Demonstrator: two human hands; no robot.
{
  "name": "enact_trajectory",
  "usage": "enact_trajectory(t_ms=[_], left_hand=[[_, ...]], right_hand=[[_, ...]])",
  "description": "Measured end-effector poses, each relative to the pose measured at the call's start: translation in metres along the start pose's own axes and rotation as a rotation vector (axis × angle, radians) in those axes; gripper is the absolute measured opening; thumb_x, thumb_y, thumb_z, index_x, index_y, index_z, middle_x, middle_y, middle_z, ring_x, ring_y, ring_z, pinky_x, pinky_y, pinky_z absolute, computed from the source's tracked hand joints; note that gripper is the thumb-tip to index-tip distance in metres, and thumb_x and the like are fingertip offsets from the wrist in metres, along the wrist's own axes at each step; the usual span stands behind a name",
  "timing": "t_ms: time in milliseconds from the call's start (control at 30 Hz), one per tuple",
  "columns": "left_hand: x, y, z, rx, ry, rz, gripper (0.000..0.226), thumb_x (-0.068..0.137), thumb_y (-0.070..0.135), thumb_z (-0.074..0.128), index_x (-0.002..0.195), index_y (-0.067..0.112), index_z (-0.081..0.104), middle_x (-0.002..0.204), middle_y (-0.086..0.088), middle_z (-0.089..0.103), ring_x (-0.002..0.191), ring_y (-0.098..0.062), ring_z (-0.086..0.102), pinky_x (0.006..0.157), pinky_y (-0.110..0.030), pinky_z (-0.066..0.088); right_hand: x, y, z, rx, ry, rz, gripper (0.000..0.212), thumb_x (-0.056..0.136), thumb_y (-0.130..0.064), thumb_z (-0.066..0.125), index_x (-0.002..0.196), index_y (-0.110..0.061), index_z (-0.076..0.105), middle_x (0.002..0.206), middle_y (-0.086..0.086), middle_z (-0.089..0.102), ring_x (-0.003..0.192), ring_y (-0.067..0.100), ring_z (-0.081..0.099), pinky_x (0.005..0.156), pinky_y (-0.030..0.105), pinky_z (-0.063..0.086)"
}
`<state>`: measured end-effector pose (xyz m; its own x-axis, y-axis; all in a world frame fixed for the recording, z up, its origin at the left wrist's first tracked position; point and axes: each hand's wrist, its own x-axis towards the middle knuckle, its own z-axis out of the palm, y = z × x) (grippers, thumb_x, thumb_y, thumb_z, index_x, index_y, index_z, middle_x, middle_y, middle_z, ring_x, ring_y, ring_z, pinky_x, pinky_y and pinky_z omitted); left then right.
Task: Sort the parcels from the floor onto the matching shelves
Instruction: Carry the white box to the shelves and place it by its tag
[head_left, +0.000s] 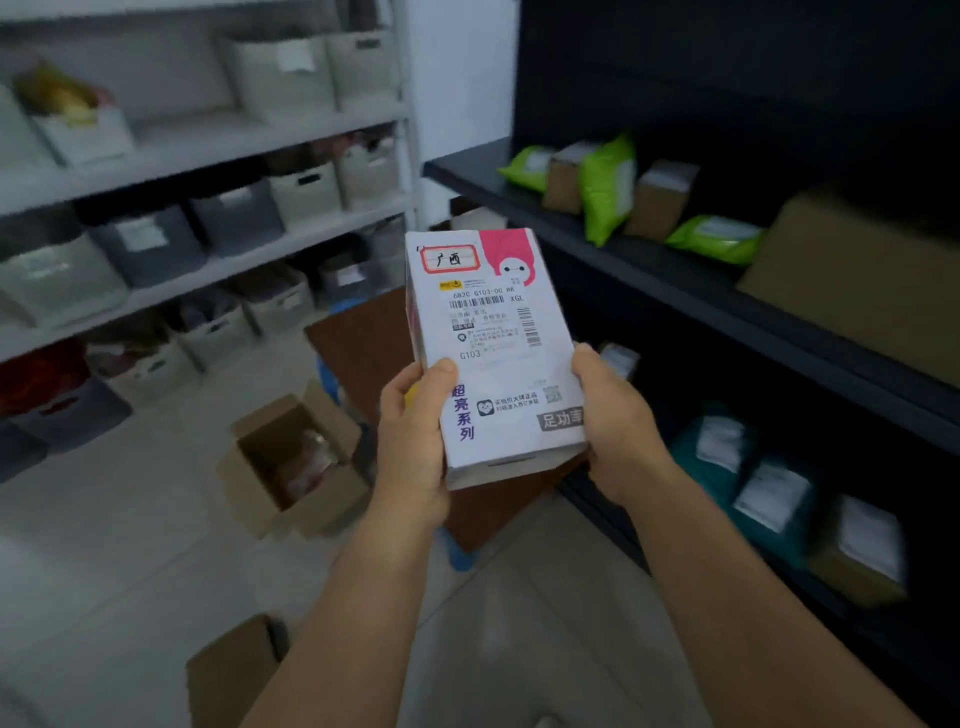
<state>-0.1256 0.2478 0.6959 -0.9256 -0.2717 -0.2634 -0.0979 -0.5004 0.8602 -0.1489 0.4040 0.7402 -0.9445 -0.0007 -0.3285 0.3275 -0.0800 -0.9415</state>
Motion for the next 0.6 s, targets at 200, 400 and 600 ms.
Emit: enact_trajectory(t_ms=[200,400,600], left_hand=[[-0.046,-0.011,0.095,0.056,-0.272,-0.091,0.095,0.059,0.047,0.079,0.142,0.009,0.052,0.124,-0.019,0.074,0.112,-0.040,0.072,0.098,-0.063,0.054],[-0.100,-0.043,0.182,0.096,-0.583,-0.243,0.093,0.059,0.048,0.078,0.142,0.016,0.051,0.124,-0.015,0.075,0.112,-0.036,0.073,0.099,-0.062,0.053],[-0.171,-0.095,0.268,0.144,-0.859,-0.397,0.094,0.060,0.046,0.081,0.143,0.015,0.049,0.128,-0.017,0.072,0.117,-0.039,0.070,0.102,-0.064,0.050]], right_hand=[[-0.068,-0.034,-0.095,0.102,0.253,0.000,0.050,0.089,-0.064,0.043,0.098,-0.026,0.073,0.090,0.002,0.079,0.090,0.028,0.073,0.090,0.050,0.054],[-0.141,-0.046,-0.190,0.317,0.476,-0.067,0.042,0.095,-0.053,0.047,0.108,-0.022,0.072,0.095,0.003,0.079,0.087,0.026,0.074,0.087,0.045,0.057],[-0.228,-0.037,-0.282,0.412,0.701,-0.144,0.041,0.093,-0.049,0.052,0.111,-0.017,0.072,0.099,0.005,0.078,0.094,0.029,0.073,0.093,0.049,0.053]])
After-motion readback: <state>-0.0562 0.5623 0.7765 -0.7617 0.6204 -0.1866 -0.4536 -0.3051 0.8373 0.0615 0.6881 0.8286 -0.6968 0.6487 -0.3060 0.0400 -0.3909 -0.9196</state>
